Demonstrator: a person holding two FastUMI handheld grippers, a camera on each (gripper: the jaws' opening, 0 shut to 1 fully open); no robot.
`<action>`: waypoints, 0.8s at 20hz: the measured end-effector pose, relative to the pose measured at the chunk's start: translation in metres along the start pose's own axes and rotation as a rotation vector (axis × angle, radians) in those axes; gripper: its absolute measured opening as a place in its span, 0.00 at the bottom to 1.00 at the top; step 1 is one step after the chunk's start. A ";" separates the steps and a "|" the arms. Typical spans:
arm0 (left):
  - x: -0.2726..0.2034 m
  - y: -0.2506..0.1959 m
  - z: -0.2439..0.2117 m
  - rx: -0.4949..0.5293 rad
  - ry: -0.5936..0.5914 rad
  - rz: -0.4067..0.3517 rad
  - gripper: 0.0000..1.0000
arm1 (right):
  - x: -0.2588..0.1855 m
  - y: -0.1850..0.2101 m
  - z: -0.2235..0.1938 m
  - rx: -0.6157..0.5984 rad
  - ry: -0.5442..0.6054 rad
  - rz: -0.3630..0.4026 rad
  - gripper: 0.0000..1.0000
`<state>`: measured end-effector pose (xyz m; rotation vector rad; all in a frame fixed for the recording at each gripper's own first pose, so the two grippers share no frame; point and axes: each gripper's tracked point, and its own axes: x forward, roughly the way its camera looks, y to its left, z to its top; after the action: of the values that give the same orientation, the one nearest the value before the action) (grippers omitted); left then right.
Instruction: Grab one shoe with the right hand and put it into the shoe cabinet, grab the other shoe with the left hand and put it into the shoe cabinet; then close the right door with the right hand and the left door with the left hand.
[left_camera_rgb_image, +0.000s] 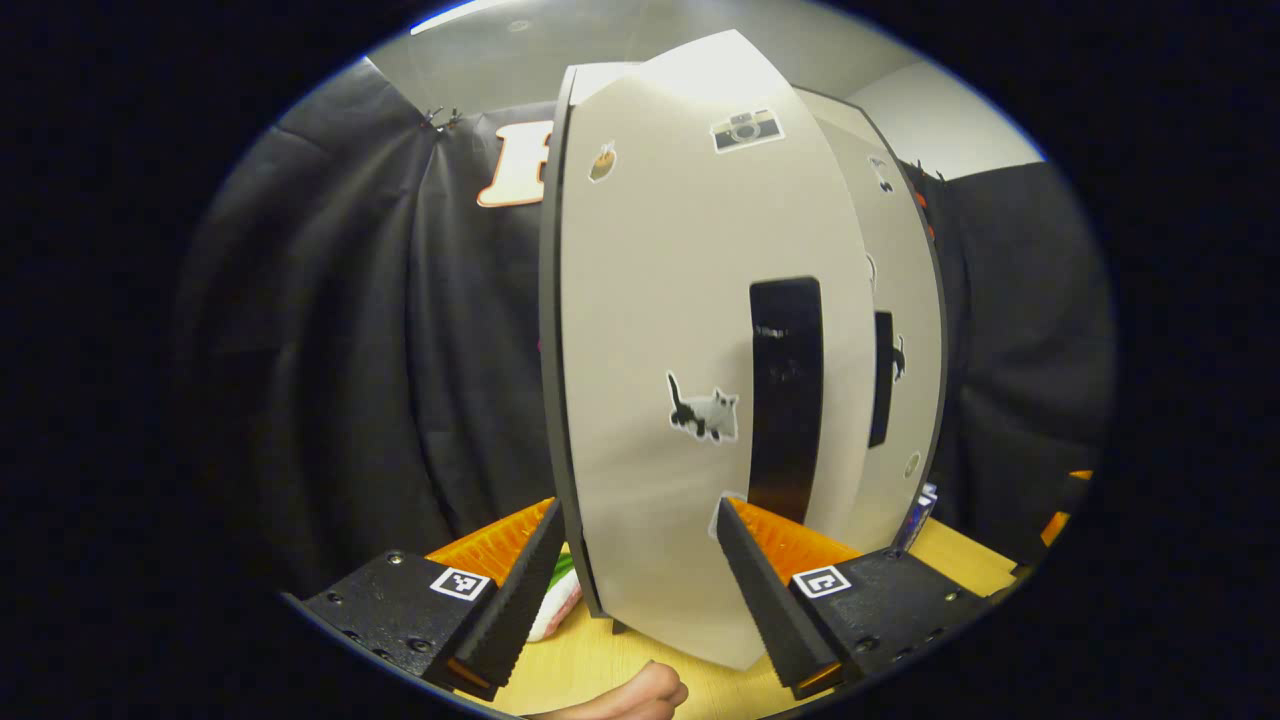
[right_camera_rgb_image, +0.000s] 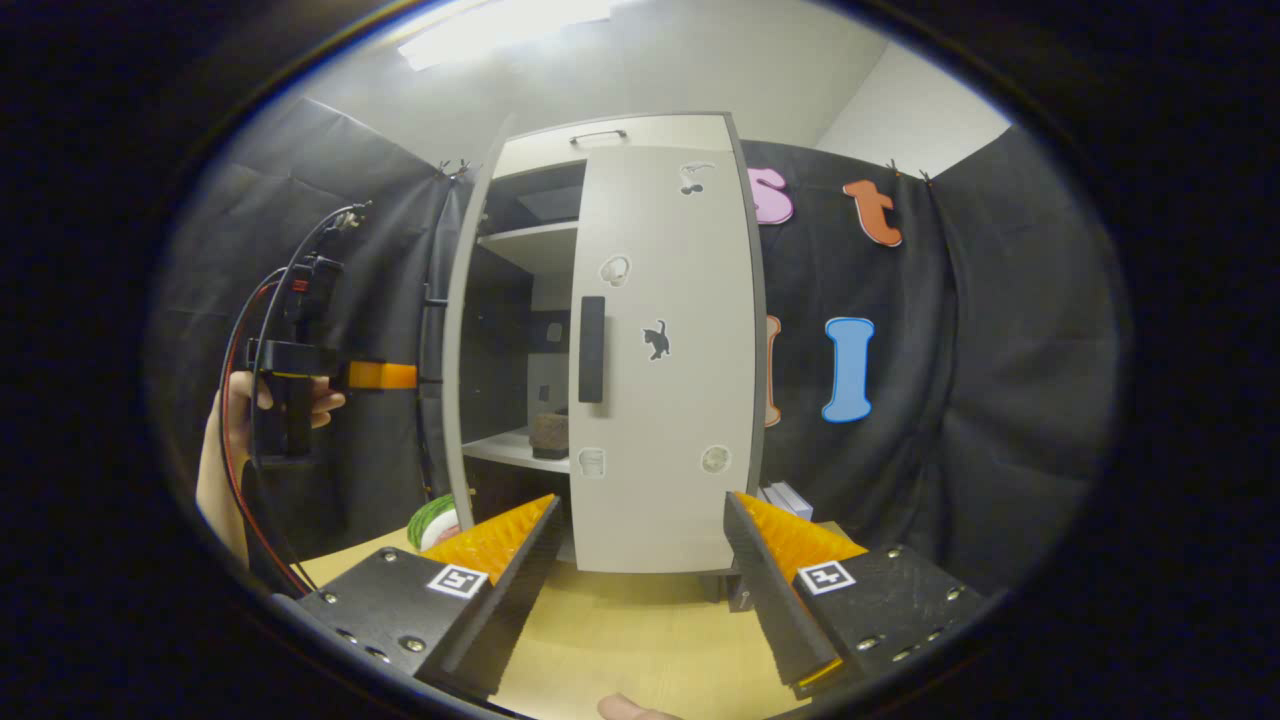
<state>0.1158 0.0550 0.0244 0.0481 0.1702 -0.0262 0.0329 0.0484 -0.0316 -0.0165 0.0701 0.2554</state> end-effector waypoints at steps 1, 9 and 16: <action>-0.005 0.001 0.004 0.020 -0.032 0.027 0.99 | 0.000 0.001 0.000 0.009 0.000 -0.001 0.97; -0.060 -0.009 0.014 -0.002 -0.108 0.091 1.00 | -0.007 -0.004 0.007 0.056 0.000 -0.045 0.97; -0.101 -0.018 0.005 -0.064 -0.136 0.062 0.98 | -0.016 -0.007 0.011 0.041 0.002 -0.059 0.96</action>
<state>0.0164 0.0392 0.0452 -0.0127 0.0331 0.0375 0.0201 0.0382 -0.0190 0.0217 0.0768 0.1949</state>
